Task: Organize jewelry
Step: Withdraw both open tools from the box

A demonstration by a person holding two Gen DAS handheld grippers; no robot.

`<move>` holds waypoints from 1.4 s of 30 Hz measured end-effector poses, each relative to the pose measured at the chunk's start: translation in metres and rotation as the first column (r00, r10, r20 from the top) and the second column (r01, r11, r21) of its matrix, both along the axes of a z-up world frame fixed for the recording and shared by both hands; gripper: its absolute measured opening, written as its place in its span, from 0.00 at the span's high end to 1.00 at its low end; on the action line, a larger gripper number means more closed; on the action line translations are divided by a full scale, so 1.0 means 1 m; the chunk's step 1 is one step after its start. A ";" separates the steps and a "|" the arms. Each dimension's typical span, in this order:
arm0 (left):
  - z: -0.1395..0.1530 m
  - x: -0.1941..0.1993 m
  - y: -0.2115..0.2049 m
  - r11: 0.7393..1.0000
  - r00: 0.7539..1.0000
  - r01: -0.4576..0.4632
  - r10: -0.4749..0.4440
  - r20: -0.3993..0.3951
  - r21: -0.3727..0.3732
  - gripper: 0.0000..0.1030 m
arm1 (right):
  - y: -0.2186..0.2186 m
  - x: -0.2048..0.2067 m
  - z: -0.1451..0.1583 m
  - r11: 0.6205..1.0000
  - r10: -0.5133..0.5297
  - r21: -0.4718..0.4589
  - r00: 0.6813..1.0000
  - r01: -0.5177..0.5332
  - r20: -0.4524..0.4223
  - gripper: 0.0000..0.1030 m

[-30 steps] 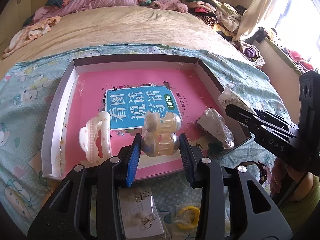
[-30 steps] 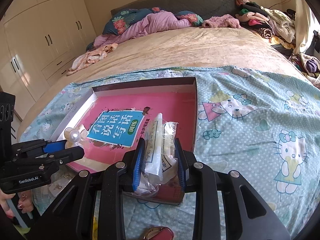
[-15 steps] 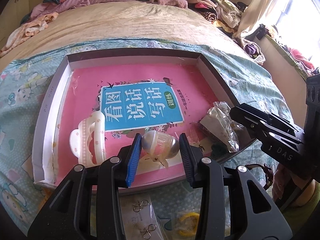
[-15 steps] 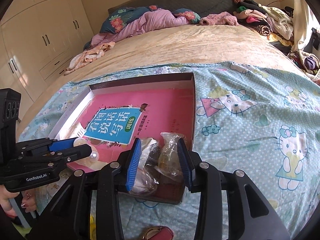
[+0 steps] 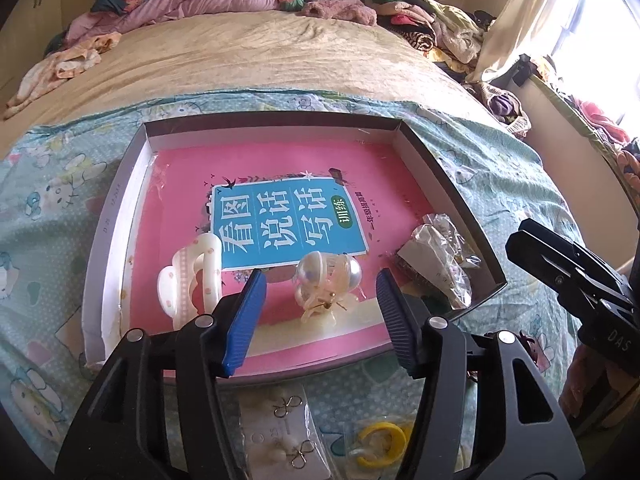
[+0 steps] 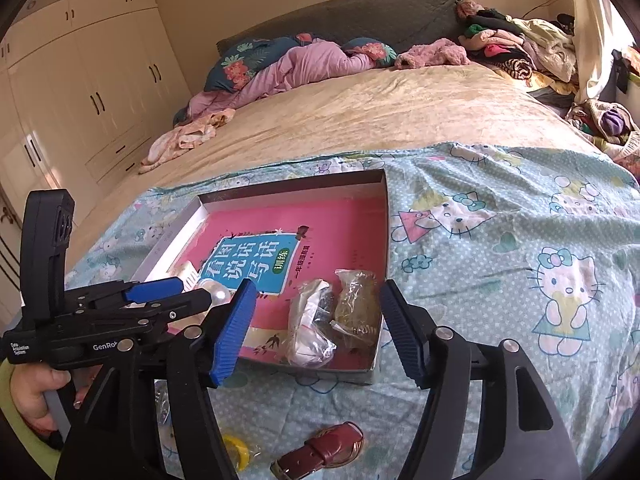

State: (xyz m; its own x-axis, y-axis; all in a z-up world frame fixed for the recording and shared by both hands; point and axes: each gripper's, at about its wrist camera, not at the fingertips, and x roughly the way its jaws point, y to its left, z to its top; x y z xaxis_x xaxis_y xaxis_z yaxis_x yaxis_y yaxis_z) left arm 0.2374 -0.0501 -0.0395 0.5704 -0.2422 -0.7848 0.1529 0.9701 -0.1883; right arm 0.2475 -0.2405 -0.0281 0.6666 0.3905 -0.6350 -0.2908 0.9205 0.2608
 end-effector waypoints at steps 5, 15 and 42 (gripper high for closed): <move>0.014 -0.008 0.002 1.000 0.999 -0.011 0.011 0.032 0.006 0.39 | -0.005 -0.010 0.010 1.000 -0.017 0.015 1.000 0.017 0.024 0.29; 0.040 -0.031 0.013 0.999 0.995 -0.048 0.048 0.090 0.001 0.11 | -0.007 -0.031 0.037 0.999 -0.027 0.023 0.995 0.025 0.091 0.17; 0.067 -0.102 0.066 0.988 0.975 -0.152 0.155 0.162 -0.034 0.11 | 0.020 -0.090 0.072 0.997 0.083 -0.010 0.982 -0.082 0.171 0.14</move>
State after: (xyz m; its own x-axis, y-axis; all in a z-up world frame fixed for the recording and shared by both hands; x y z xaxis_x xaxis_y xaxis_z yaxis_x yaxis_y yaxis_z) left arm 0.1351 0.0157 0.0277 0.7222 -0.1575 -0.6735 0.0328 0.9804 -0.1941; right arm 0.1578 -0.2201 0.0438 0.7307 0.4474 -0.5156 -0.4060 0.8920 0.1986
